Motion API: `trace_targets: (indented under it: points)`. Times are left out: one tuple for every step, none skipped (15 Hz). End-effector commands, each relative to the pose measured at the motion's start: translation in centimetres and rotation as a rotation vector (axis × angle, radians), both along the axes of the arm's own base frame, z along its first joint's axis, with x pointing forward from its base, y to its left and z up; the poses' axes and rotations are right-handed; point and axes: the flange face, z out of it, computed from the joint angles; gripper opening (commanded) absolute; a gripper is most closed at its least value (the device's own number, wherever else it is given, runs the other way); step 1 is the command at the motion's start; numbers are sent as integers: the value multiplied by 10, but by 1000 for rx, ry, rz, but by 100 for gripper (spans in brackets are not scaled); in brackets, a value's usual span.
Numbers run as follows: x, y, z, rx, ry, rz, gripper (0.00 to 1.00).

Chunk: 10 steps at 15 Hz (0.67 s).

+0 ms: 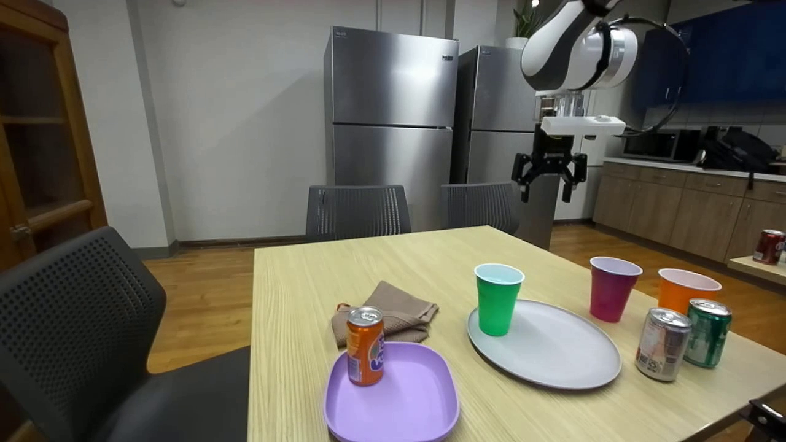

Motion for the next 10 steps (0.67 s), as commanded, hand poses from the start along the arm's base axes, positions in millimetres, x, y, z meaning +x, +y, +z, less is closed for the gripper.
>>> trace_targets:
  points:
    - [-8,-12,-8,10,30,-63,100]
    - [-10,-16,-14,12,29,-79,100]
    - [-12,-19,-17,13,36,-89,100]
    - [-14,-24,-23,10,38,-103,100]
    - [-17,-27,-29,9,48,-111,100]
    - [-20,-29,-35,7,57,-120,100]
    - [-23,-33,-41,3,61,-133,100]
    - [-26,-35,-47,6,73,-143,100]
    - [-29,-38,-53,7,81,-155,100]
    - [-32,-41,-59,8,91,-167,100]
